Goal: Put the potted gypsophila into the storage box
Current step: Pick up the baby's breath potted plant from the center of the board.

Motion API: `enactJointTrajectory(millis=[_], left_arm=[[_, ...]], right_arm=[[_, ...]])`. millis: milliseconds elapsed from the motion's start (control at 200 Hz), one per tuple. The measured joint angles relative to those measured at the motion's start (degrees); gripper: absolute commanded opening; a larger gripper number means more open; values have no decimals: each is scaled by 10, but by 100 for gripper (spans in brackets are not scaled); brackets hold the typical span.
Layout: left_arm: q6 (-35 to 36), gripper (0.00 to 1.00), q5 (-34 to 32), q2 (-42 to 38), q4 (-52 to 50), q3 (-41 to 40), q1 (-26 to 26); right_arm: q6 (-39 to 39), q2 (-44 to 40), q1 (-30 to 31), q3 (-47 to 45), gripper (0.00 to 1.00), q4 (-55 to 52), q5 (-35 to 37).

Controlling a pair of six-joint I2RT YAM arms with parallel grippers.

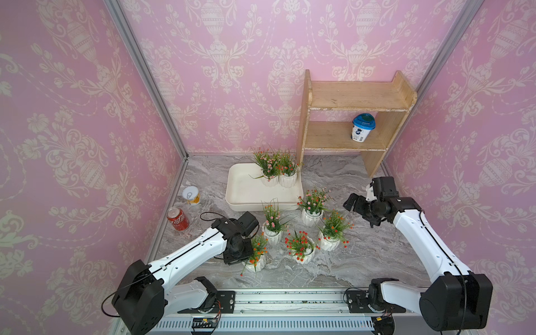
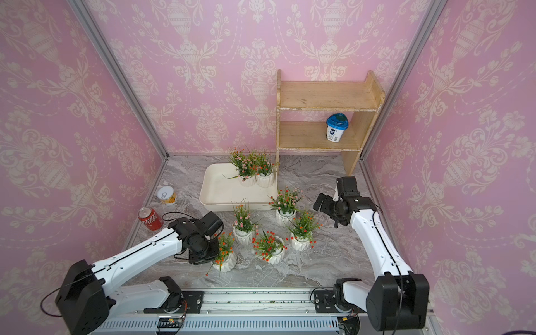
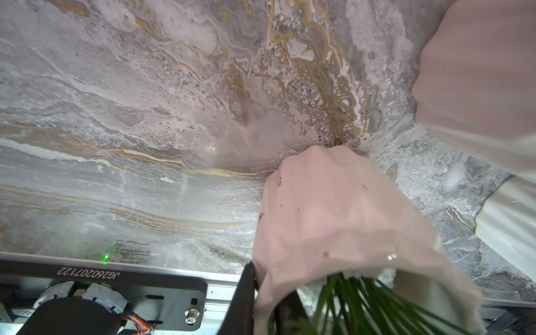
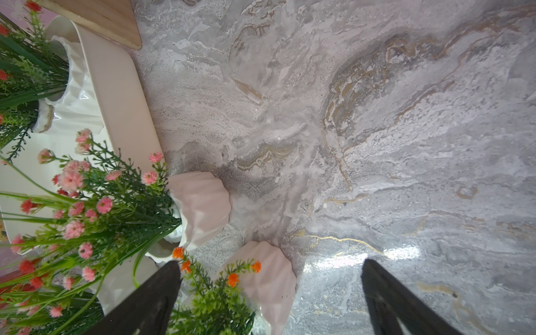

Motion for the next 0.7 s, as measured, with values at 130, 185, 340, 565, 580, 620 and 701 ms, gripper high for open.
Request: enactJointTrajectory(millis=[130,185,340,565,580,620,701], left_arm=[[7,0,-13,14,-15,12,0],[12,0,-21,19,-24,19,0],[24,0,-40,21,-45,42,0],[43,0,-68,13,-83,83,5],[45,0,-70,11,-86,87,7],[53,0,-75,7,-96,96,15],[71,0,-84,-4,-111,114,39]], right_arm=[[0,0,0,0,100,0,0],[0,0,0,0,100,0,0],[0,0,0,0,100,0,0],[0,0,0,0,99,0,0],[0,0,0,0,100,0,0],[0,0,0,0,100,0,0],[0,0,0,0,100,0,0]])
